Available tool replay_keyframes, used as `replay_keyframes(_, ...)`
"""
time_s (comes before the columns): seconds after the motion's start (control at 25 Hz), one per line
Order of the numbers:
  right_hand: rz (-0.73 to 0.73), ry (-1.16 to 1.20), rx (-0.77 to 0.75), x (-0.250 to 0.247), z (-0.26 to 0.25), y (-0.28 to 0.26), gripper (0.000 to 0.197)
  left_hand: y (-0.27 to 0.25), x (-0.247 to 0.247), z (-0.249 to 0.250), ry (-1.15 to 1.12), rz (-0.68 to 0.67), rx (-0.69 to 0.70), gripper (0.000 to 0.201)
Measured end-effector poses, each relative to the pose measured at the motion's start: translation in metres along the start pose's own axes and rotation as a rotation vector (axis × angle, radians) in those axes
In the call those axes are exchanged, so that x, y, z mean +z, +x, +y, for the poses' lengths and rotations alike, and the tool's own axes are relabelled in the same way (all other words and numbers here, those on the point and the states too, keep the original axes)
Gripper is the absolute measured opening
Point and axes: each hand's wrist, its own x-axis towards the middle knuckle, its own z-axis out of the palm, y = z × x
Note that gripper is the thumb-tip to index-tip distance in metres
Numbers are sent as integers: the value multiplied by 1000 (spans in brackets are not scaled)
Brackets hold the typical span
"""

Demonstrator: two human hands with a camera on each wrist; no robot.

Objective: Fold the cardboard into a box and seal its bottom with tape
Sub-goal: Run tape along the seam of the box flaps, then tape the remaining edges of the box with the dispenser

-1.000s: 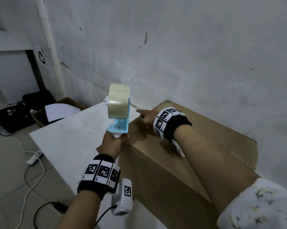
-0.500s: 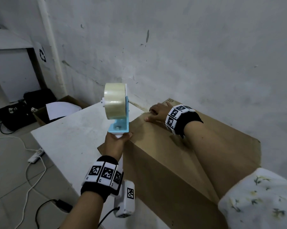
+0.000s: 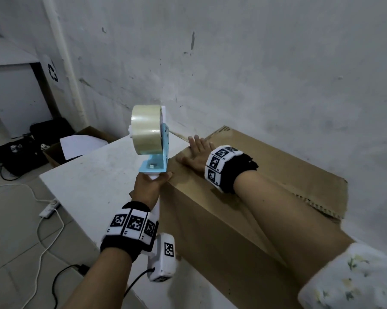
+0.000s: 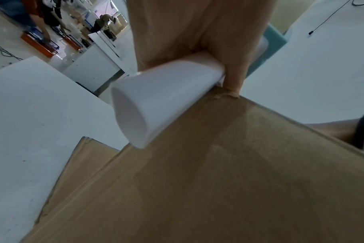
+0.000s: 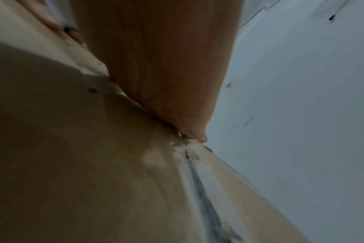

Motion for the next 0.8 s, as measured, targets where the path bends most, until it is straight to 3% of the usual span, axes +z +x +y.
replay_keyframes(0.16, -29, 28, 86, -1, 13, -37, 80, -2, 0, 2, 2, -3, 34, 44)
replay_keyframes(0.28, -169, -18, 134, -10, 28, -78, 78, -4, -1, 6, 20, -9, 42, 44)
replay_keyframes(0.32, -194, -48, 137, -16, 32, -93, 71, -4, -1, 6, 26, -17, 28, 45)
replay_keyframes(0.4, -175, -26, 139, -34, 36, -114, 39, -6, -4, 11, 150, -13, 2, 53)
replay_keyframes(0.44, -136, 28, 133, -42, 33, -124, 33, -10, -5, 15, 272, 24, -19, 58)
replay_keyframes(0.52, -61, 166, 98, -54, 27, -147, 44, -29, -4, 33, 394, 79, -15, 63)
replay_keyframes(0.6, -40, 316, 12, -57, 14, -168, 60, -53, 2, 51, 307, 28, 67, 75)
replay_keyframes(0.68, -42, 518, -118, -55, 0, -190, 63, -70, 11, 62, 215, -36, 188, 89)
replay_keyframes(0.8, 148, 985, -179, -53, -17, -233, 53, -115, 32, 78, 250, -137, 270, 69)
